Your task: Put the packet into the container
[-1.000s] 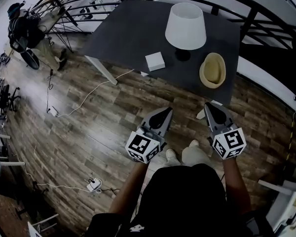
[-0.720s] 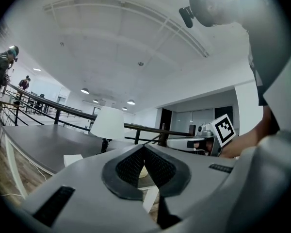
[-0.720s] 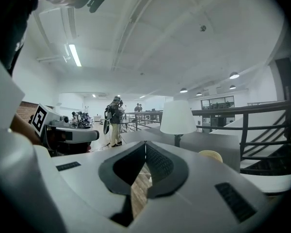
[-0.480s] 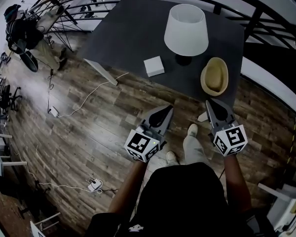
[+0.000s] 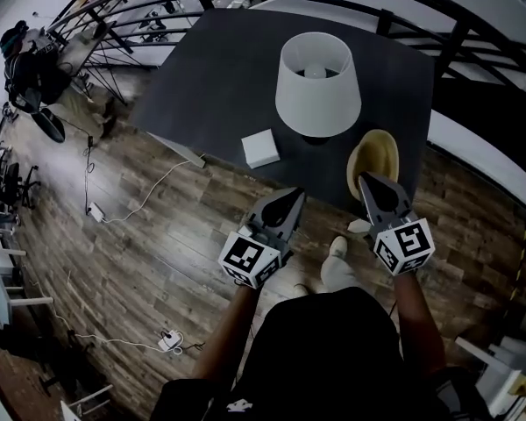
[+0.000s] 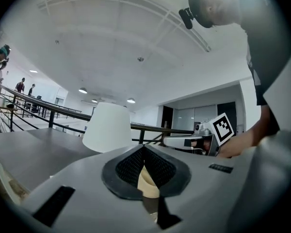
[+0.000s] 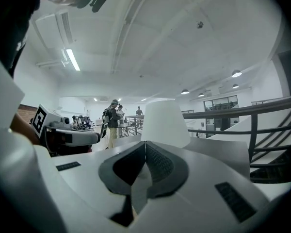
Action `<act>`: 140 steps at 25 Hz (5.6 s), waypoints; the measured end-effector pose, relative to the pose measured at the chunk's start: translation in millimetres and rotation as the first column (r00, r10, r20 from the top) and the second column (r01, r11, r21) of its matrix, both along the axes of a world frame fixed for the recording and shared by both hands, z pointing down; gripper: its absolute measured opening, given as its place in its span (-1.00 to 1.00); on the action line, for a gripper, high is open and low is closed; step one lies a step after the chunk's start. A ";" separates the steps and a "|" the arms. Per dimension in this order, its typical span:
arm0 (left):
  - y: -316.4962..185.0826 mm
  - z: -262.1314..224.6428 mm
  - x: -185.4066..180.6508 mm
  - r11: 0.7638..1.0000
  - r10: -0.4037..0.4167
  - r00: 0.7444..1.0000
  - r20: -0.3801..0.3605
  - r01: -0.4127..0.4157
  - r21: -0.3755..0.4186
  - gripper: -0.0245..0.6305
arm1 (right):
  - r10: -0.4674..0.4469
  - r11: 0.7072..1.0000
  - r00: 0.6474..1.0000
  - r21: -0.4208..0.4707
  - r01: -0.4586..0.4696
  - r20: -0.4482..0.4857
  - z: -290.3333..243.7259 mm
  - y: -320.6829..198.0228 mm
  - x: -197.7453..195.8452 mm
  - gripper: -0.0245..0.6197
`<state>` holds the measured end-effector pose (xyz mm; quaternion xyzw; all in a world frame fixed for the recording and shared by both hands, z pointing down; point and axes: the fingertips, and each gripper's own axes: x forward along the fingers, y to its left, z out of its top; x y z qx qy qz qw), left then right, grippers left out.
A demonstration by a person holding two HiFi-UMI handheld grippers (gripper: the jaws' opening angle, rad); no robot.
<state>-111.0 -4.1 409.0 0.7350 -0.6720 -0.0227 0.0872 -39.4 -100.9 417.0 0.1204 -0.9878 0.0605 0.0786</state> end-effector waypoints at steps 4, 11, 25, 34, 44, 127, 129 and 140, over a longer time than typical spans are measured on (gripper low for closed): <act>-31.8 0.0 -15.9 0.999 -0.032 0.999 0.009 0.032 -0.008 -0.90 | -0.030 0.999 1.000 -0.016 0.030 0.004 2.4 -29.3 -19.1 -0.91; -73.7 0.6 -39.7 0.998 -0.063 0.998 0.032 0.064 -0.027 -0.90 | -0.091 0.995 0.996 -0.034 0.091 0.013 4.6 -64.6 -51.2 -0.91; -113.5 3.7 -52.2 0.989 -0.146 0.989 0.029 0.146 -0.031 -0.90 | -0.171 0.984 0.985 -0.040 0.171 0.025 9.8 -107.2 -69.3 -0.91; -96.0 11.3 -62.1 0.986 -0.158 0.987 0.027 0.159 -0.051 -0.90 | -0.175 0.982 0.984 -0.067 0.176 0.021 18.8 -96.9 -78.3 -0.91; -66.1 17.8 -92.5 0.999 -0.041 0.998 -0.057 0.039 -0.037 -0.90 | -0.083 0.996 0.997 -0.043 0.082 -0.003 9.3 -76.4 -91.0 -0.91; -56.8 223.8 -169.1 0.537 0.696 0.694 0.183 -0.335 -0.774 0.32 | 0.191 0.981 0.976 -0.007 -0.193 -0.099 21.3 -20.1 -85.8 -0.91; -58.6 218.5 -159.5 0.524 0.724 0.663 0.191 -0.349 -0.777 0.32 | 0.206 0.978 0.974 -0.007 -0.208 -0.094 19.8 -23.7 -80.9 -0.91; -72.2 179.8 -93.4 0.467 0.830 0.520 0.202 -0.451 -0.761 0.32 | 0.258 0.966 0.964 -0.009 -0.259 -0.062 11.6 -35.0 -63.0 -0.91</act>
